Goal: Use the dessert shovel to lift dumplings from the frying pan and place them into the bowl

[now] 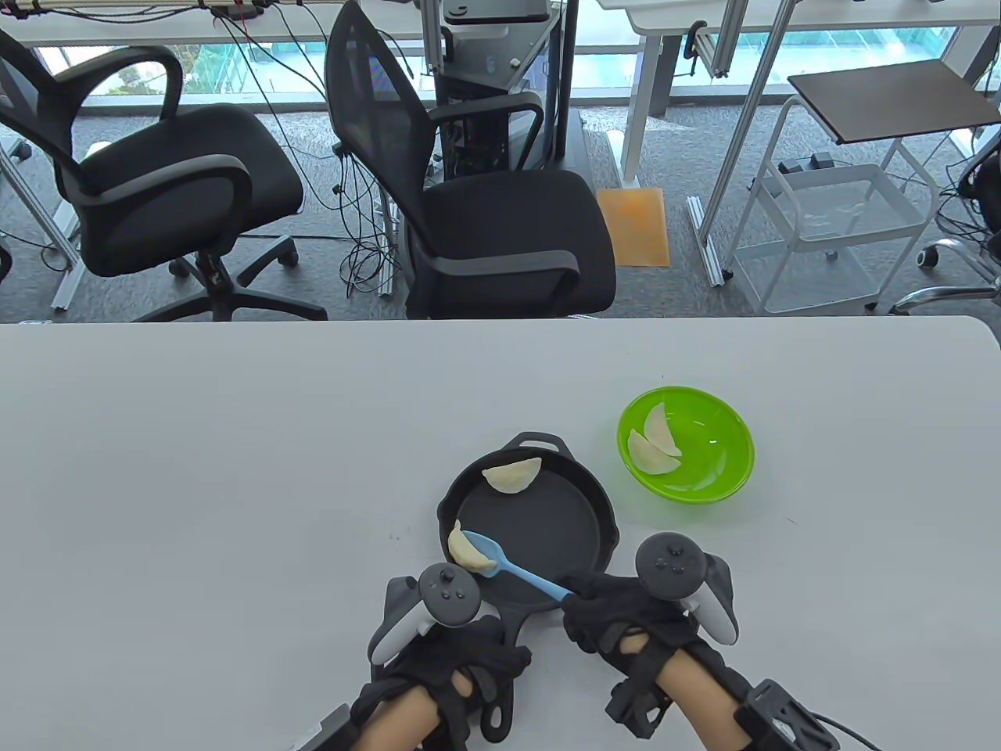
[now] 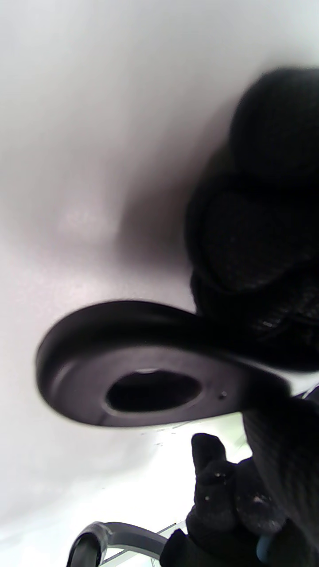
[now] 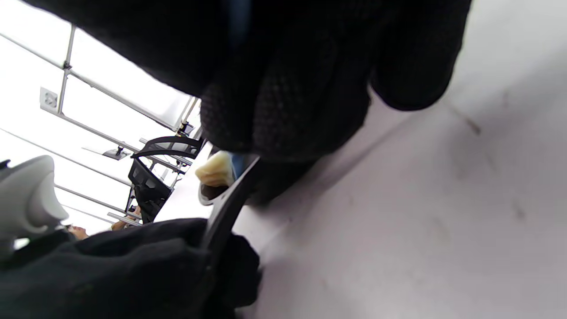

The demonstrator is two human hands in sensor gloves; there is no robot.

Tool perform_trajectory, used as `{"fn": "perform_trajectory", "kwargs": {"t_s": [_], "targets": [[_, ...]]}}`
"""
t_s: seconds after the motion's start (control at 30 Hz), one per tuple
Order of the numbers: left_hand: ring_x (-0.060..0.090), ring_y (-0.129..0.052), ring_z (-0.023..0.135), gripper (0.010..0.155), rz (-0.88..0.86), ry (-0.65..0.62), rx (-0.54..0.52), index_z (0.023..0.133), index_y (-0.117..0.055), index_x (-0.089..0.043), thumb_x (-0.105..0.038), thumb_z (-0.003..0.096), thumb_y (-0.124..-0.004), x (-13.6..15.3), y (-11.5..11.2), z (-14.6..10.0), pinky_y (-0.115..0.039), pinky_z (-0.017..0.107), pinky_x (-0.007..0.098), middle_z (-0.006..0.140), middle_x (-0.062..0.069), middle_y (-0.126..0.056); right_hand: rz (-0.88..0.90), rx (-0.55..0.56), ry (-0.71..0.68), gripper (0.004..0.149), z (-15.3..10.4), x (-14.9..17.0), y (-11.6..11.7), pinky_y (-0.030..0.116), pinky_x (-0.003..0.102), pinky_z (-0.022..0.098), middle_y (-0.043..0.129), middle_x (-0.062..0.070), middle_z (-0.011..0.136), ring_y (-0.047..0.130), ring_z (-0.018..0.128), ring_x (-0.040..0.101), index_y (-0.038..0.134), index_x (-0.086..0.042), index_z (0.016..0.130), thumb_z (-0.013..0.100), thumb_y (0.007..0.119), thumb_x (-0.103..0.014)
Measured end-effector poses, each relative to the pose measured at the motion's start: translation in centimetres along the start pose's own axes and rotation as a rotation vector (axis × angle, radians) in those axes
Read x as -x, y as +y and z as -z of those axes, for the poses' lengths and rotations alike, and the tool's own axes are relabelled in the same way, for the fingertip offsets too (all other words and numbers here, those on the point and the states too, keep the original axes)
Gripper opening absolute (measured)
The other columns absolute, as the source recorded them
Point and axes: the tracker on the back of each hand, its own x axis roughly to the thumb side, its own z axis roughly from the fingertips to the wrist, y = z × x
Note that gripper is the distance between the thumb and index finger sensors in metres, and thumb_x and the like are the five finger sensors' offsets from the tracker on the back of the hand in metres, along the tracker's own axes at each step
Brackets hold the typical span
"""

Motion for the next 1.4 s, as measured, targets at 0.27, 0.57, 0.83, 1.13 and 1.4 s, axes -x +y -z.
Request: {"fn": "perform_trajectory", "kwargs": {"t_s": [0.27, 0.57, 0.83, 1.13, 1.4], "targets": [[0.025, -0.105, 0.041, 0.065, -0.005, 0.001, 0.004, 0.095, -0.074, -0.023, -0.069, 0.0489, -0.075, 0.0, 0.0, 0.0, -0.088, 0.037, 0.044, 0.063, -0.006, -0.103, 0.252, -0.076, 0.120, 0.056, 0.6, 2.7, 0.0, 0.078, 0.053, 0.054, 0.099, 0.004, 0.068, 0.105, 0.042, 0.021, 0.075, -0.007, 0.101, 0.052, 0.079, -0.035], [0.025, -0.105, 0.042, 0.065, -0.012, 0.001, 0.007, 0.095, -0.073, -0.023, -0.069, 0.0491, -0.075, 0.1, 0.0, 0.0, -0.088, 0.037, 0.044, 0.063, -0.006, -0.102, 0.387, -0.075, 0.158, 0.056, 0.9, 3.6, 0.4, 0.077, 0.051, 0.054, 0.098, 0.003, 0.068, 0.104, 0.043, 0.021, 0.074, -0.008, 0.102, 0.053, 0.078, -0.036], [0.025, -0.105, 0.042, 0.065, -0.013, 0.001, 0.008, 0.096, -0.073, -0.023, -0.069, 0.0492, -0.074, 0.1, 0.0, 0.0, -0.088, 0.037, 0.044, 0.064, -0.006, -0.102, 0.475, -0.091, 0.163, 0.056, 1.1, 4.3, 0.2, 0.077, 0.052, 0.055, 0.097, 0.003, 0.070, 0.103, 0.045, 0.021, 0.073, -0.008, 0.103, 0.054, 0.077, -0.036], [0.025, -0.105, 0.042, 0.065, -0.013, 0.001, 0.008, 0.096, -0.073, -0.023, -0.069, 0.0492, -0.074, 0.1, 0.0, 0.0, -0.088, 0.037, 0.044, 0.064, -0.006, -0.102, 0.528, -0.079, 0.112, 0.056, 1.1, 4.0, -0.2, 0.076, 0.053, 0.056, 0.097, 0.002, 0.070, 0.103, 0.045, 0.021, 0.073, -0.009, 0.103, 0.054, 0.077, -0.036], [0.025, -0.105, 0.042, 0.065, -0.013, 0.001, 0.008, 0.096, -0.073, -0.024, -0.069, 0.0492, -0.074, 0.1, 0.0, 0.0, -0.088, 0.037, 0.044, 0.064, -0.006, -0.102, 0.595, -0.031, 0.048, 0.056, 0.8, 3.7, -1.0, 0.075, 0.053, 0.057, 0.096, 0.002, 0.070, 0.103, 0.046, 0.020, 0.073, -0.009, 0.103, 0.054, 0.076, -0.036]]}}
